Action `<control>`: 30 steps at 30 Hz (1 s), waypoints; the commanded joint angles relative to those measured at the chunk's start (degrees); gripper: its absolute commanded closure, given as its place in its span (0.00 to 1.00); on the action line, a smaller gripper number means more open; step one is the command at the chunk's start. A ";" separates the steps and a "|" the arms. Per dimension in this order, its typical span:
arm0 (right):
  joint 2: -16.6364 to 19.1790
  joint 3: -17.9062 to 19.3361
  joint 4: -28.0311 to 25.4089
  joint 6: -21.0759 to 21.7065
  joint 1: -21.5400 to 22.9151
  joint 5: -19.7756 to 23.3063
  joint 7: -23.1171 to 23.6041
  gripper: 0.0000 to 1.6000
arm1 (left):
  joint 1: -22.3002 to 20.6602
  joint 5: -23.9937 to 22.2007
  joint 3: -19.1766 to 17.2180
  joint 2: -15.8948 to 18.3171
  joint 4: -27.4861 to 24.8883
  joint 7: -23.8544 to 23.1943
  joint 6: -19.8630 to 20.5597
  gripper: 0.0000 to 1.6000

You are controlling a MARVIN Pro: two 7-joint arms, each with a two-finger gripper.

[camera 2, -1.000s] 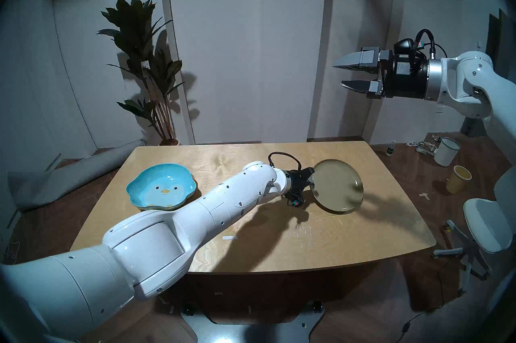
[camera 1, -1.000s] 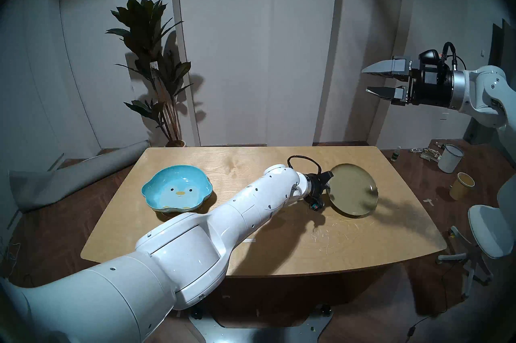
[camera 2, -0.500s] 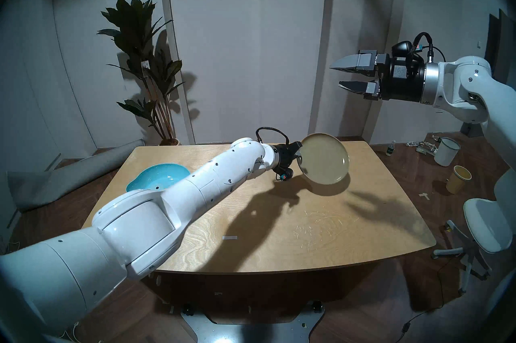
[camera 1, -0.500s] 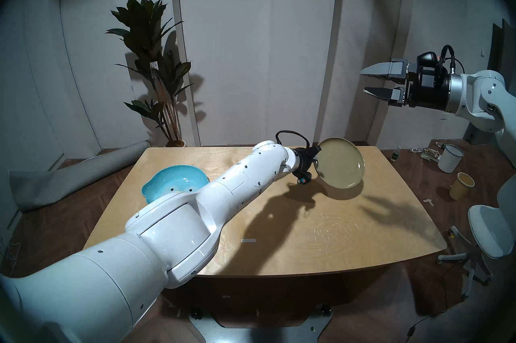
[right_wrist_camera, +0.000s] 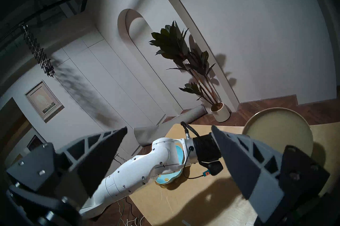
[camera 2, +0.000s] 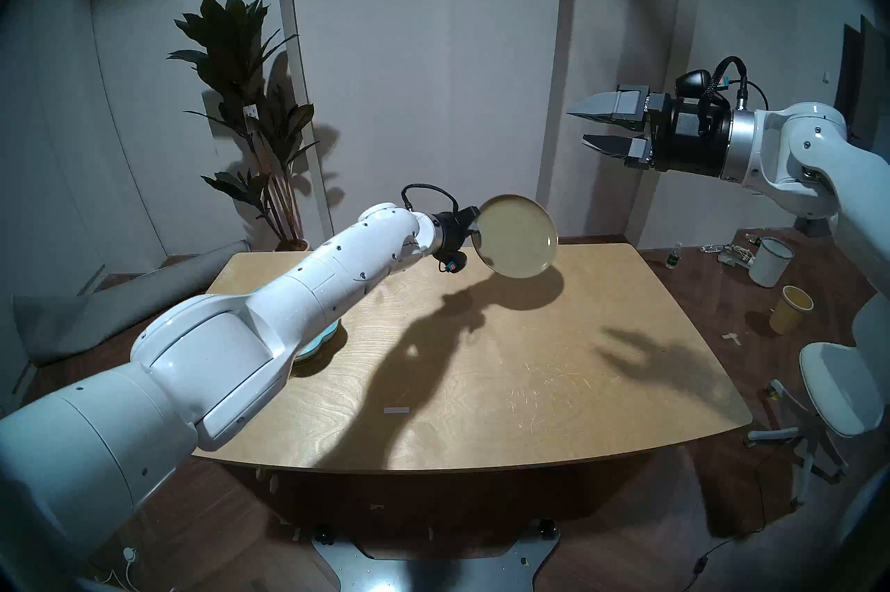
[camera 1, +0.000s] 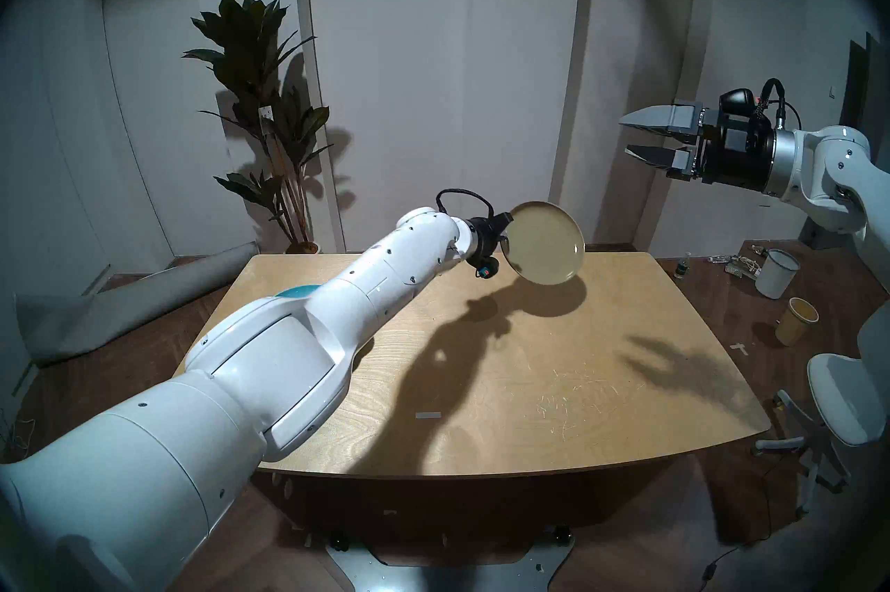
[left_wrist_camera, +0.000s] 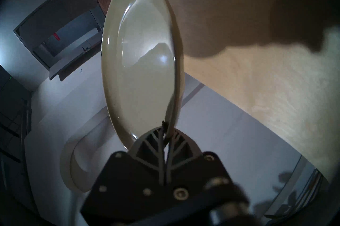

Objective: Stack the plates into one stack

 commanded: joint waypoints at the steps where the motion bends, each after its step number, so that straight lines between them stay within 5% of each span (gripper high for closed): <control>1: 0.08 0.75 0.36 -3.44 -0.09 -0.37 1.90 0.00 | -5.04 -0.57 -2.30 2.46 0.63 1.27 0.21 1.00; 15: 0.09 0.35 1.74 -11.21 -1.56 -1.82 5.98 0.00 | -6.91 -2.42 -5.89 8.12 4.92 3.34 -1.71 1.00; 30: 0.11 -1.11 3.00 -23.81 -4.89 -3.33 13.62 0.00 | -6.88 -6.74 -11.23 15.84 5.52 8.75 -10.39 1.00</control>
